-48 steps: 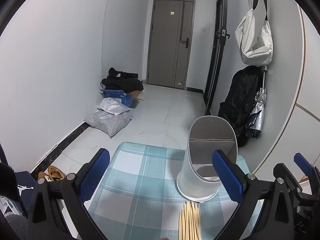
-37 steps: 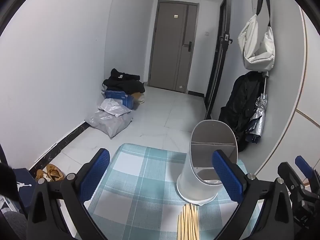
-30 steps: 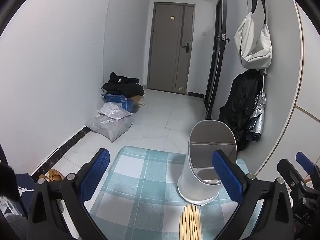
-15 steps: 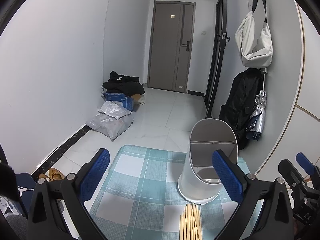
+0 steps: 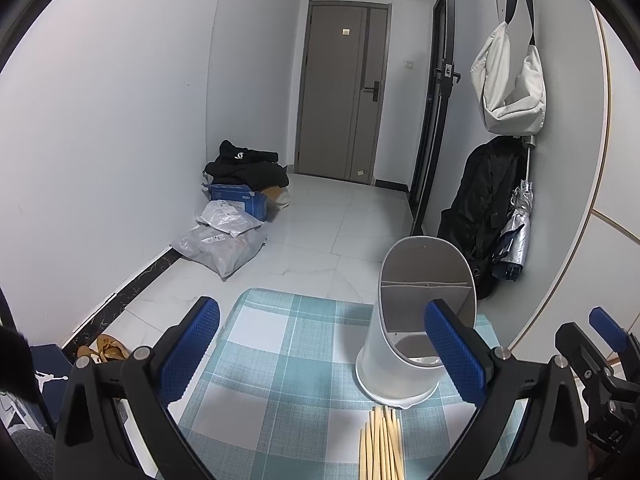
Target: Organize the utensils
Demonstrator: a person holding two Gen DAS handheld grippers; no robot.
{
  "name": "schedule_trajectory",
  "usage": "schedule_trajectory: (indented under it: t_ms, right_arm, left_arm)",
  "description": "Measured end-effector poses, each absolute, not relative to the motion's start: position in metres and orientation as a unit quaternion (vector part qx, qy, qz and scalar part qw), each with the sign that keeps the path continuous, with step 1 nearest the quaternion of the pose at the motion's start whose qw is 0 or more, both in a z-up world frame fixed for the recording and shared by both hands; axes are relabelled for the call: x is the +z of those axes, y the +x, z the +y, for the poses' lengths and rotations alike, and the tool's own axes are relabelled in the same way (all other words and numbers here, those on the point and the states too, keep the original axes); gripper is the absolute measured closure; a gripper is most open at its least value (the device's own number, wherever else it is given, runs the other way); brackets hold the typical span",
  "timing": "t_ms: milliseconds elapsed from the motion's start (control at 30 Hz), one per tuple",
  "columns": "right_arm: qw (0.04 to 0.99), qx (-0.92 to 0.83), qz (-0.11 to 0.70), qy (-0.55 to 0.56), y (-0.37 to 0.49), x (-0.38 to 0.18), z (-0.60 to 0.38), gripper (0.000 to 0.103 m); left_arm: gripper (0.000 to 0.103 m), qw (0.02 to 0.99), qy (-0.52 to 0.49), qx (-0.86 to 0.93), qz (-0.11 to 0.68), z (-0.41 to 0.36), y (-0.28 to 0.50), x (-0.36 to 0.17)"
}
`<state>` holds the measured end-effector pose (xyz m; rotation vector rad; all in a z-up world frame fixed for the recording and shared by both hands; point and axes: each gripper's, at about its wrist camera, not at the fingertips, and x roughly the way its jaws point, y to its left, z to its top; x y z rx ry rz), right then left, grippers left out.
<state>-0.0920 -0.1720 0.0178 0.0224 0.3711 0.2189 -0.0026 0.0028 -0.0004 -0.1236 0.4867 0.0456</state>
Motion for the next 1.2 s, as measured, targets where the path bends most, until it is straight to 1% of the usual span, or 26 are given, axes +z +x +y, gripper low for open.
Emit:
schedule_trajectory:
  t_ms: [467, 1200]
  right_arm:
    - [0.977, 0.110, 0.182, 0.013, -0.0945, 0.0159, -0.1717, 0.000]
    - [0.971, 0.126, 0.205, 0.011, -0.0901, 0.0116, -0.1699, 0.000]
  left_arm:
    - [0.002, 0.966, -0.061, 0.023, 0.250, 0.0014, 0.0001, -0.0013]
    - [0.002, 0.964, -0.059, 0.024, 0.258, 0.0022, 0.0010, -0.0056]
